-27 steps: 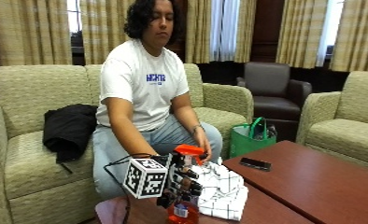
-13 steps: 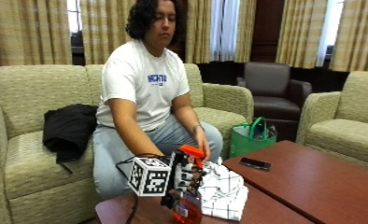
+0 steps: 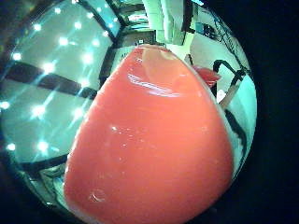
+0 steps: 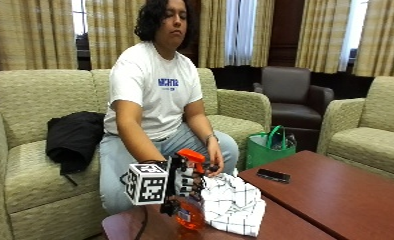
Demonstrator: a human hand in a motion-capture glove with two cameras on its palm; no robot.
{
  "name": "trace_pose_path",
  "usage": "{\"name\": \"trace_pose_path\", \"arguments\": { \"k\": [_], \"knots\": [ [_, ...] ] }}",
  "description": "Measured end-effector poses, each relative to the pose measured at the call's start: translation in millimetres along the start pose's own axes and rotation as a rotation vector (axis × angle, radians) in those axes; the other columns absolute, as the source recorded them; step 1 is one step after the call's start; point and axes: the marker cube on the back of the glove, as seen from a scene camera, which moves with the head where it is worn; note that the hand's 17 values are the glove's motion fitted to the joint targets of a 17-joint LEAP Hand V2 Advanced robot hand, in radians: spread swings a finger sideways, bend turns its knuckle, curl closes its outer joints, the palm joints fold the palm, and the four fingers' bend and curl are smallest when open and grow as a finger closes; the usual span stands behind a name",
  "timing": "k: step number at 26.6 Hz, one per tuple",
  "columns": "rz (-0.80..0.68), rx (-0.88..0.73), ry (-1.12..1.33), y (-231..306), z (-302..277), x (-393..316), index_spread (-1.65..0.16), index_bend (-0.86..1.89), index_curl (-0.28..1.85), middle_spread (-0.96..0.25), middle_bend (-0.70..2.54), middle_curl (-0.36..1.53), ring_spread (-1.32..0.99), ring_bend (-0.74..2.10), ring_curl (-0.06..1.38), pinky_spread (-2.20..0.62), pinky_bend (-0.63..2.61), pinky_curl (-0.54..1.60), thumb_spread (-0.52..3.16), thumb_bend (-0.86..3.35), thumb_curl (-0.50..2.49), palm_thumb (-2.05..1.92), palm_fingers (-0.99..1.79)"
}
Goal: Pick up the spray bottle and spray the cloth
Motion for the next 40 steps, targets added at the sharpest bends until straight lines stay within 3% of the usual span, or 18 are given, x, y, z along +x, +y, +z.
{"name": "trace_pose_path", "arguments": {
  "k": [9,18,28,40],
  "knots": [
    [-0.004,-0.262,0.260,20,-35,-83,-0.23,0.45,0.42,-0.12,0.68,0.50,-0.17,0.72,0.43,-0.29,0.48,0.38,0.60,-0.02,0.63,0.91,1.38],
    [0.162,-0.633,0.567,39,-33,-127,-0.22,0.43,0.46,-0.13,0.67,0.51,-0.17,0.72,0.44,-0.29,0.47,0.38,0.56,-0.02,0.68,0.91,1.38],
    [0.441,-0.909,0.866,50,4,-132,-0.22,0.40,0.49,-0.13,0.66,0.51,-0.17,0.74,0.45,-0.28,0.45,0.38,0.54,-0.03,0.72,0.90,1.38],
    [0.628,-1.119,1.141,50,69,-80,-0.23,0.37,0.52,-0.14,0.66,0.52,-0.16,0.74,0.46,-0.29,0.43,0.38,0.52,-0.03,0.76,0.90,1.38]
  ]
}}
